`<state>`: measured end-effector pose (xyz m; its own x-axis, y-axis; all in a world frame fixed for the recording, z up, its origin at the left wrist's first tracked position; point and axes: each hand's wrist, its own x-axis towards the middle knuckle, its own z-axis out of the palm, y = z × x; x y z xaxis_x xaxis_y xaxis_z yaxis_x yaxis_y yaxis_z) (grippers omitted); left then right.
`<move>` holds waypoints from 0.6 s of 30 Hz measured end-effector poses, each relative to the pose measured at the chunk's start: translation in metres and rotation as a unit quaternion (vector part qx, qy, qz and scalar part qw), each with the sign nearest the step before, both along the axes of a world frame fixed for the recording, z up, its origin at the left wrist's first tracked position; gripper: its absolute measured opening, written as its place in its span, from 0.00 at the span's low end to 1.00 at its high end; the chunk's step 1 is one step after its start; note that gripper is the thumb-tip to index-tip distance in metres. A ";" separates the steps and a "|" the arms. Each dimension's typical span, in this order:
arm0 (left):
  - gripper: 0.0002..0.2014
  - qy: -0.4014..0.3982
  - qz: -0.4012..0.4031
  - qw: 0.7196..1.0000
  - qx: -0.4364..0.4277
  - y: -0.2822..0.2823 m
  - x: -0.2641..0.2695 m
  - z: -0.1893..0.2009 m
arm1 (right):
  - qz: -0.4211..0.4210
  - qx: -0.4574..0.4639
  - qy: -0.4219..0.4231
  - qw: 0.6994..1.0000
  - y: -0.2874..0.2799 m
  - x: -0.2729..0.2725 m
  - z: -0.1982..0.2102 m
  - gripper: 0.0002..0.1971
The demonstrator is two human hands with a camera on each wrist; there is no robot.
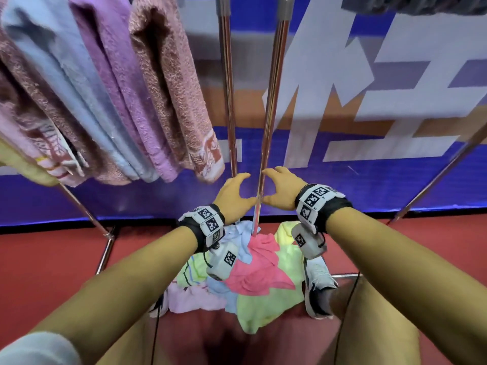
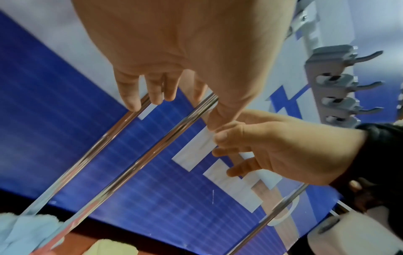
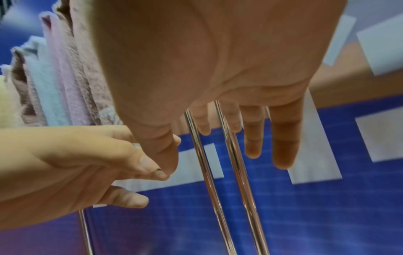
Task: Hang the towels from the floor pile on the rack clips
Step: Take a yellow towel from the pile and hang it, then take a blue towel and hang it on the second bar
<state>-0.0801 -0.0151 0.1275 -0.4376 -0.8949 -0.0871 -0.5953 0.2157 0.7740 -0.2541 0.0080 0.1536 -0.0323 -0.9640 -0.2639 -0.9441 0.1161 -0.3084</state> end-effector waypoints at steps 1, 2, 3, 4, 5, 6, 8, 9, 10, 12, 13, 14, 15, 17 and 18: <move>0.34 0.009 0.014 1.000 0.008 -0.002 0.001 -0.011 | -0.001 0.010 -0.006 1.000 -0.001 -0.001 -0.012 0.44; 0.33 0.024 0.031 0.999 0.021 -0.003 0.004 -0.021 | 0.001 0.018 -0.012 1.000 -0.002 0.000 -0.023 0.43; 0.32 0.042 0.050 0.997 0.038 -0.006 0.006 -0.032 | 0.007 0.022 -0.018 1.000 -0.003 0.001 -0.034 0.42; 0.30 0.064 0.070 0.994 0.057 -0.008 0.009 -0.042 | 0.014 0.027 -0.025 0.999 -0.003 0.003 -0.044 0.41; 0.28 0.086 0.092 0.989 0.077 -0.010 0.011 -0.051 | 0.019 0.032 -0.032 0.999 -0.004 0.005 -0.053 0.40; 0.27 0.107 0.116 0.983 0.092 -0.011 0.012 -0.058 | 0.022 0.033 -0.039 0.998 -0.005 0.007 -0.063 0.38; 0.25 0.133 0.162 0.970 0.122 -0.015 0.013 -0.073 | 0.022 0.038 -0.056 0.997 -0.008 0.016 -0.079 0.34; 0.24 0.139 0.180 0.964 0.139 -0.016 0.012 -0.077 | 0.018 0.040 -0.065 0.997 -0.008 0.020 -0.084 0.32; 0.24 0.142 0.193 0.958 0.156 -0.017 0.013 -0.083 | 0.019 0.045 -0.076 0.996 -0.010 0.027 -0.091 0.29; 0.23 0.149 0.192 0.952 0.184 -0.018 0.011 -0.096 | 0.027 0.058 -0.090 0.994 -0.013 0.040 -0.103 0.23; 0.23 0.152 0.185 0.951 0.195 -0.018 0.011 -0.101 | 0.036 0.071 -0.087 0.993 -0.014 0.045 -0.110 0.21; 0.23 0.154 0.178 0.950 0.206 -0.017 0.011 -0.107 | 0.046 0.082 -0.080 0.992 -0.014 0.048 -0.118 0.20; 0.22 0.153 0.172 0.950 0.212 -0.017 0.013 -0.113 | 0.056 0.090 -0.073 0.992 -0.015 0.050 -0.127 0.20; 0.21 0.138 0.164 0.952 0.216 -0.015 0.021 -0.126 | 0.065 0.106 -0.056 0.991 -0.016 0.050 -0.146 0.23; 0.21 0.128 0.163 0.954 0.217 -0.016 0.026 -0.135 | 0.063 0.123 -0.045 0.989 -0.017 0.048 -0.156 0.25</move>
